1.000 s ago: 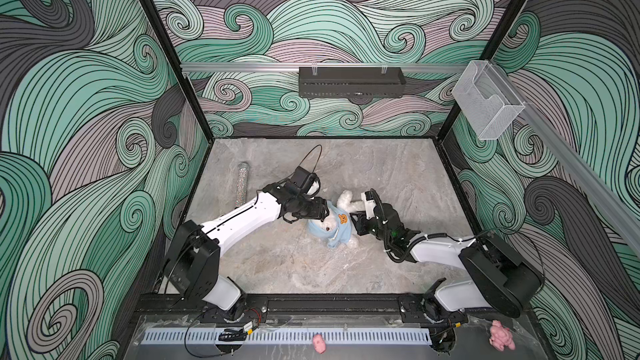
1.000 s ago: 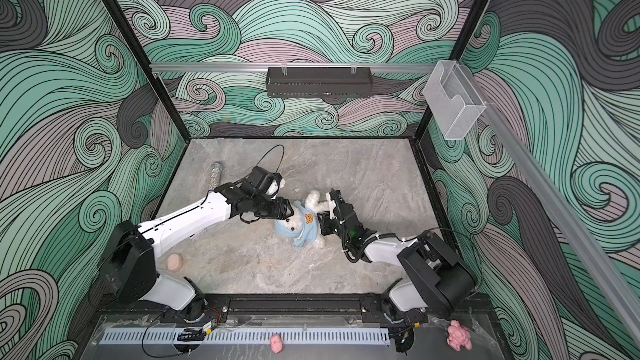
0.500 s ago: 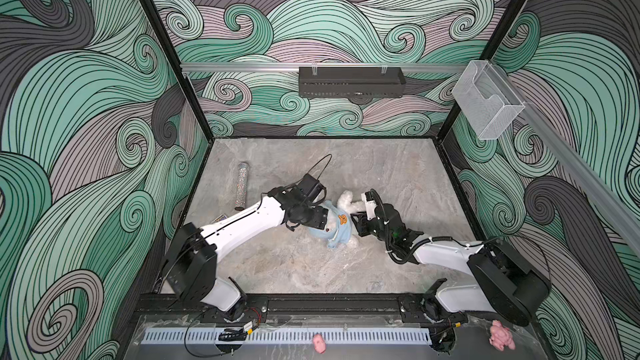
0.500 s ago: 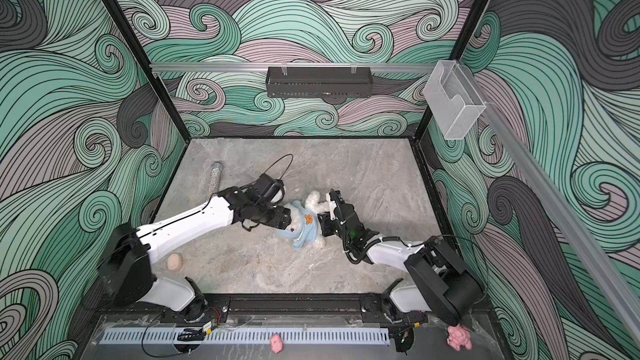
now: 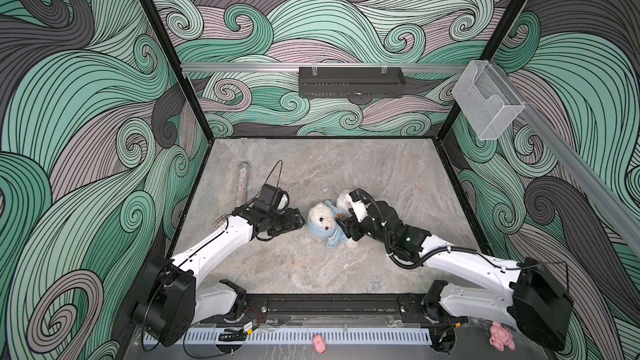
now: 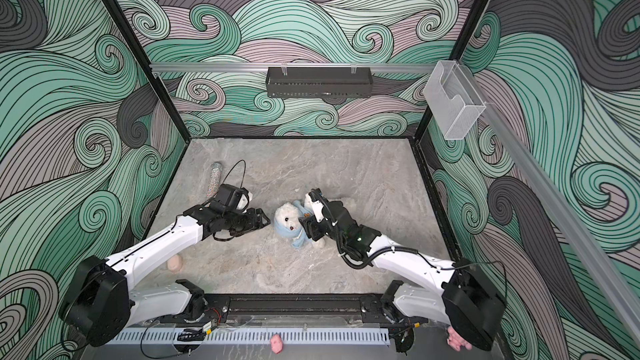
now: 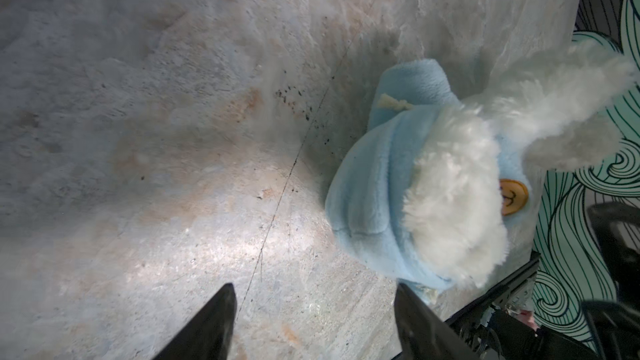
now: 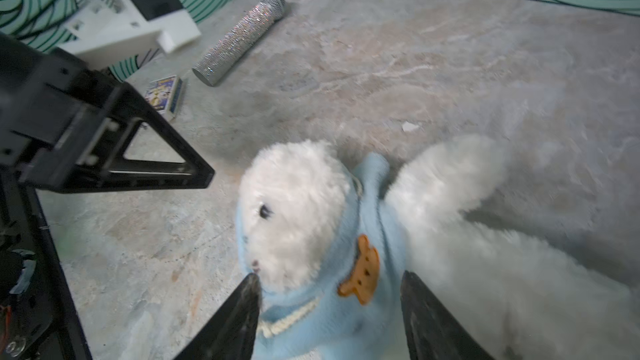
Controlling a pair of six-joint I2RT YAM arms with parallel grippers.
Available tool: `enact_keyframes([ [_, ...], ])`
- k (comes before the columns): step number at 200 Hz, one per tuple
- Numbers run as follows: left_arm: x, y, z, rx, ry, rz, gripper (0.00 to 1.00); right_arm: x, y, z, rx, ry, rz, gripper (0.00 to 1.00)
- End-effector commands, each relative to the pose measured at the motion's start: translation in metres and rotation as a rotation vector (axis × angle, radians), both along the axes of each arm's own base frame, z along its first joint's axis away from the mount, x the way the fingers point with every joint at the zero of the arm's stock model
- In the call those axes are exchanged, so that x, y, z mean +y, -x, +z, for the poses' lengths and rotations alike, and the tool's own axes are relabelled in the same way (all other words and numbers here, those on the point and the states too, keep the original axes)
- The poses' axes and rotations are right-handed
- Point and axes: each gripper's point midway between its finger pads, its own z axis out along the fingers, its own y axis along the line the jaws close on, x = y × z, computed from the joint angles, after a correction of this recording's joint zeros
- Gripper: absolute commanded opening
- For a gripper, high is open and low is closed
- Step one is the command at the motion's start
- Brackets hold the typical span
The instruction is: Dress the teddy bear
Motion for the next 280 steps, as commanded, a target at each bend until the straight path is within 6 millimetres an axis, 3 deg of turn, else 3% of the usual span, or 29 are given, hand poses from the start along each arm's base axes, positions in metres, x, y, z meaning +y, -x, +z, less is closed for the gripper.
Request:
enact_keyframes([
  [1, -0.003, -0.003, 0.008, -0.002, 0.061, 0.011, 0.74, 0.021, 0.003, -0.012, 0.027, 0.116, 0.068, 0.66],
  [42, 0.005, -0.001, 0.002, 0.006, 0.024, 0.018, 0.73, 0.053, -0.01, -0.036, 0.108, 0.232, 0.102, 0.65],
  [91, 0.007, 0.001, 0.0, 0.004, 0.018, 0.015, 0.72, 0.06, -0.022, -0.057, 0.138, 0.316, 0.088, 0.59],
  [132, 0.0, 0.004, -0.004, 0.007, 0.063, 0.0, 0.72, 0.064, -0.015, -0.085, 0.203, 0.333, 0.108, 0.6],
  [145, -0.003, 0.005, -0.005, 0.007, 0.092, -0.003, 0.72, 0.066, -0.013, -0.091, 0.218, 0.327, 0.116, 0.57],
  [156, -0.009, 0.006, -0.006, 0.005, 0.134, -0.005, 0.72, 0.068, -0.013, -0.093, 0.224, 0.312, 0.12, 0.49],
  [185, -0.033, 0.007, -0.004, -0.011, 0.26, -0.045, 0.64, 0.071, -0.016, -0.08, 0.196, 0.246, 0.095, 0.15],
  [206, -0.043, 0.008, -0.007, -0.024, 0.269, -0.084, 0.62, 0.069, -0.021, -0.062, 0.185, 0.165, 0.06, 0.02],
  [254, -0.056, 0.003, -0.012, -0.03, 0.294, -0.152, 0.61, 0.057, -0.029, -0.032, 0.252, -0.021, 0.006, 0.0],
  [280, -0.068, 0.003, 0.007, -0.087, 0.385, -0.203, 0.65, 0.04, -0.035, -0.018, 0.324, -0.119, -0.018, 0.0],
])
